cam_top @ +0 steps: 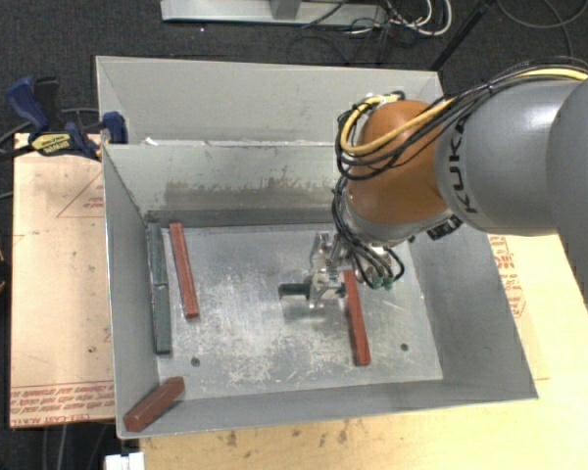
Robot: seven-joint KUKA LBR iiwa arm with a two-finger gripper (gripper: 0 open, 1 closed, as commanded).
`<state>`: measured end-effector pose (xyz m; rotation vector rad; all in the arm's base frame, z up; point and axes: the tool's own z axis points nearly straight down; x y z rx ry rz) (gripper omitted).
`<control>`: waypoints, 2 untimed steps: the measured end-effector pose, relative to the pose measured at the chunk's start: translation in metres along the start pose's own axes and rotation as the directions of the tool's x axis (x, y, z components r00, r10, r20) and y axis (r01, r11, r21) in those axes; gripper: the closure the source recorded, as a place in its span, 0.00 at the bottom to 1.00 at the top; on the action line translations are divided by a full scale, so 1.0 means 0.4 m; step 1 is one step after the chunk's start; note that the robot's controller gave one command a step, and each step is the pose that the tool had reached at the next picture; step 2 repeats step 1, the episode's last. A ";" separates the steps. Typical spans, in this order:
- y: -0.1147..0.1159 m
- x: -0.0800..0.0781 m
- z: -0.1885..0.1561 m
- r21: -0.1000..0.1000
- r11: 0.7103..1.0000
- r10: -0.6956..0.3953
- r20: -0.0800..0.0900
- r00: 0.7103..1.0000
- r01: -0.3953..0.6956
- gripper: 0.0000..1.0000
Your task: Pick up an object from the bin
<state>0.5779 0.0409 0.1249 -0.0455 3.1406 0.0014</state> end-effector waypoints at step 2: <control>0.088 -0.105 -0.506 0.003 0.947 -0.321 0.011 0.947 0.321 1.00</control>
Offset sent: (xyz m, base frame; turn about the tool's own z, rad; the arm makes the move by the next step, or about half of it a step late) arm 0.0000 0.0000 0.0000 0.0000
